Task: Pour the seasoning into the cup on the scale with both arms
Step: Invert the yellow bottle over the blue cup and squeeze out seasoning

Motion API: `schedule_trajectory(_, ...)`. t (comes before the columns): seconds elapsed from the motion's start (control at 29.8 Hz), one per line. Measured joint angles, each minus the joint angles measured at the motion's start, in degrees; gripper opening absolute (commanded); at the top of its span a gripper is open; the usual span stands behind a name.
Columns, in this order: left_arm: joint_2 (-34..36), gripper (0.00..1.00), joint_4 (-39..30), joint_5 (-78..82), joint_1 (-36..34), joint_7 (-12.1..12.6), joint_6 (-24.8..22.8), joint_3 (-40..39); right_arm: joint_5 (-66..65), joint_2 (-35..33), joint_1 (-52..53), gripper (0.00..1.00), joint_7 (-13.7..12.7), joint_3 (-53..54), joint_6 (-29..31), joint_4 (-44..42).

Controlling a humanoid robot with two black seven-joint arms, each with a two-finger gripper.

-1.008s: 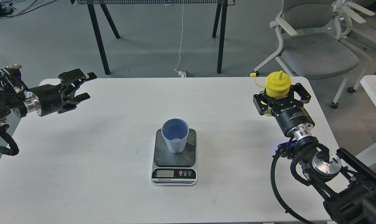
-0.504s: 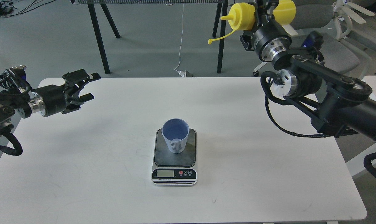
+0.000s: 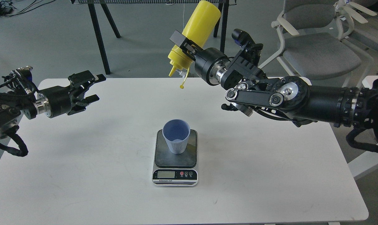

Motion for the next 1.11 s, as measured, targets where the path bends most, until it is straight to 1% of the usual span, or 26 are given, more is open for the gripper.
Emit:
schedule_trajectory(0.17, 0.0, 1.00, 0.0, 0.0, 0.0, 0.0, 0.0, 0.0, -3.7, 0.1, 2.4, 0.02, -1.2, -4.6, 3.7, 1.1)
schedule_trajectory(0.3, 0.1, 1.00, 0.0, 0.0, 0.0, 0.0, 0.0, 0.0, -7.3, 0.2, 2.9, 0.02, -1.8, -7.2, 5.2, 1.8)
schedule_trajectory(0.44, 0.1, 1.00, 0.0, 0.0, -0.1, 0.0, 0.0, 0.0, -9.8, 0.9, 3.1, 0.02, -1.9, -10.2, 5.5, 1.9)
schedule_trajectory(0.77, -0.7, 1.00, 0.0, 0.0, -0.1, 0.0, 0.0, 0.0, -10.2, 5.5, 1.9, 0.02, -1.9, -13.3, 5.5, 2.0)
schedule_trajectory(1.11, -0.6, 1.00, 0.0, 0.0, -0.2, 0.0, 0.0, 0.0, -10.3, 5.9, 1.9, 0.02, -1.9, -14.6, 5.2, 1.9)
